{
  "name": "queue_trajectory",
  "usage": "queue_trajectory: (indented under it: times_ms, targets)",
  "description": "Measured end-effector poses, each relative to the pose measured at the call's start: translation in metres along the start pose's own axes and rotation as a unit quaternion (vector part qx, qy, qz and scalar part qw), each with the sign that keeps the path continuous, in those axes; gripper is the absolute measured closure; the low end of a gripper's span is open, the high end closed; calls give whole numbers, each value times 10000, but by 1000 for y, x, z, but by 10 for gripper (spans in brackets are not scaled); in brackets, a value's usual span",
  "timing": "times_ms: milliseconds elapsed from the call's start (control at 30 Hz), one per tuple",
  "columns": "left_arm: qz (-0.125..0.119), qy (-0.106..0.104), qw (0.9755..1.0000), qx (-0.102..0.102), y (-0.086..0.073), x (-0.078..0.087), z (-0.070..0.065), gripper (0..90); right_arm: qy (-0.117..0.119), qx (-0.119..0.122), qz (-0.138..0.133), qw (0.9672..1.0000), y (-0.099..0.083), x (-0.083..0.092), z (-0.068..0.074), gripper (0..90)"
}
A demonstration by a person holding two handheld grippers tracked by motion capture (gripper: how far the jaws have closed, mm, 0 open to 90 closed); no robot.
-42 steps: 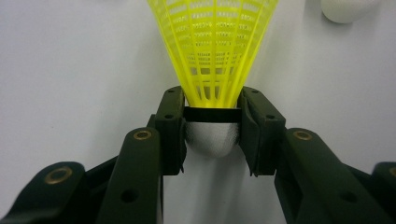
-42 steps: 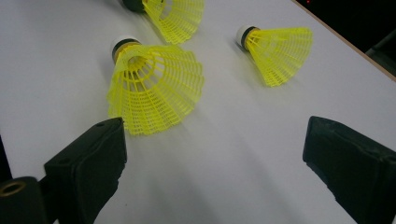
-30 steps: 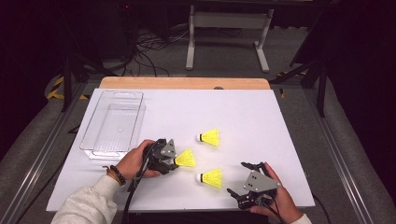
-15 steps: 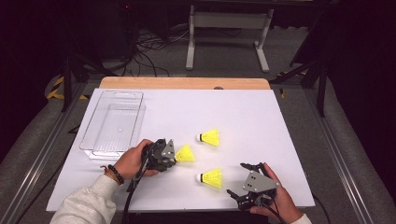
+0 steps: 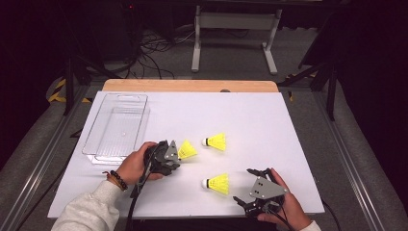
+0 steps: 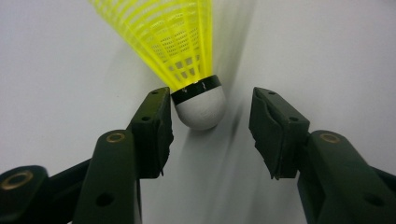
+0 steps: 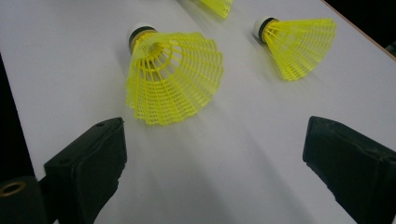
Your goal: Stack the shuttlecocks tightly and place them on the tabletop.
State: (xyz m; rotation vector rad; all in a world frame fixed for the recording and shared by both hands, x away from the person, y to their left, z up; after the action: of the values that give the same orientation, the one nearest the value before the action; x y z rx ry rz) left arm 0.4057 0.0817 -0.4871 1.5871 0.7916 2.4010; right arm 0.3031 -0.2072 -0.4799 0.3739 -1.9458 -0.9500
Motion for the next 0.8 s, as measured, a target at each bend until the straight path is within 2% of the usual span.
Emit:
queue_trajectory:
  times_ms: [133, 367, 533, 567, 667, 700, 800]
  targets:
    - [-37, 40, 10000, -12, 2, -1, -1, 525, 16, -4, 10, 10000, 0, -1, 1, 71]
    - [-145, -101, 9998, -66, 4, -1, -4, 636, 47, 43, 38, 10000, 0, -1, 1, 71]
    - [-180, -186, 9996, -116, 4, -1, -5, 643, 55, 40, 45, 10000, 0, -1, 2, 72]
    - [-203, -245, 9994, -149, 4, 0, -6, 643, 54, 39, 40, 10000, 0, -1, 2, 71]
    - [-308, -373, 9980, -417, 5, 2, -11, 644, 59, 28, 42, 10000, 0, -1, 1, 71]
    - [-398, -511, 9963, -572, 6, 4, -15, 644, 57, 30, 45, 10000, -1, -1, 1, 71]
    - [-347, -503, 9959, -673, 6, 5, -16, 643, 53, 35, 49, 10000, -1, -1, 2, 71]
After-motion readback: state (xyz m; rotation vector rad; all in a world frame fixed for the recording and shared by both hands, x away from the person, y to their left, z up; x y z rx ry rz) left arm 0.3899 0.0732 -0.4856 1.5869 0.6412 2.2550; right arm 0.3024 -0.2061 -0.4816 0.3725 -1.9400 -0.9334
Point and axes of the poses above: each handheld gripper's, and its own axes: x roughly backward along the jaws, y roughly out of its top, z roughly to its left, the point moved 5 cm from there along -x, roughly forward along the jaws, and after that the axes turned 4 degrees about y, right-handed, at the moved point
